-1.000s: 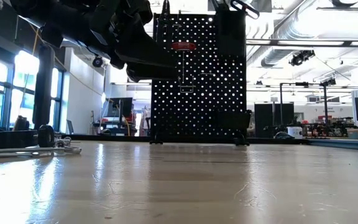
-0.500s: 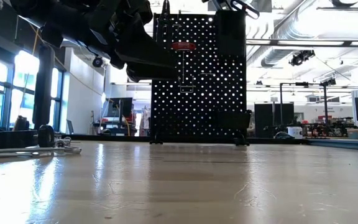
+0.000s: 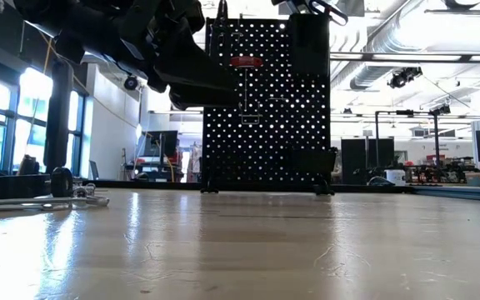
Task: Hang tools onto peg board
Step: Put the spirit level into the top black bin on the peg board
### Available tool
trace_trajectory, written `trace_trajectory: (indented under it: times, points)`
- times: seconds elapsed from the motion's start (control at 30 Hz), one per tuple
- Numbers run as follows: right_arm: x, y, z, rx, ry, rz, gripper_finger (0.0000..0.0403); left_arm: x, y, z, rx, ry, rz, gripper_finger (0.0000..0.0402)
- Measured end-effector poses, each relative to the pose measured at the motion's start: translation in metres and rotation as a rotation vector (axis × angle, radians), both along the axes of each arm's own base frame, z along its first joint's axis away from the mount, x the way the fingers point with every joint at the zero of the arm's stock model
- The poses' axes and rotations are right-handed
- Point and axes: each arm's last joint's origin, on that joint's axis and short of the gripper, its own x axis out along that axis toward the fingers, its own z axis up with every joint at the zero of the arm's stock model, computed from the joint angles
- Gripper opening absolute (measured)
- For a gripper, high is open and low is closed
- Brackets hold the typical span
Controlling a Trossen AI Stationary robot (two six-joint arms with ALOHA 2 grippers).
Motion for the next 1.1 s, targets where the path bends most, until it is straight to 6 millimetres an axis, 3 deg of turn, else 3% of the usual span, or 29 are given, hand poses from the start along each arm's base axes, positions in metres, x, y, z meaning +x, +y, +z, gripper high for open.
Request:
trace_trajectory:
  times: [0.23, 0.4, 0.6, 0.87, 1.1]
  points:
    - [0.000, 0.000, 0.000, 0.011, -0.001, -0.018, 0.0178, 0.001, 0.002, 0.002, 0.044, -0.023, 0.038, 0.0243]
    - [0.002, 0.007, 0.001, -0.029, 0.021, 0.030, 0.0173, 0.003, 0.007, 0.013, 0.082, -0.116, 0.075, 0.0243]
    - [0.002, 0.020, 0.006, -0.101, 0.034, 0.066, 0.0171, -0.007, 0.023, 0.051, 0.122, -0.273, 0.181, 0.0243]
    - [0.005, 0.048, 0.013, -0.261, 0.100, 0.156, 0.0170, -0.042, 0.036, 0.116, 0.204, -0.529, 0.250, 0.0243]
    - [0.004, 0.070, 0.020, -0.340, 0.053, 0.244, 0.0170, -0.062, 0.039, 0.136, 0.213, -0.591, 0.266, 0.0243]
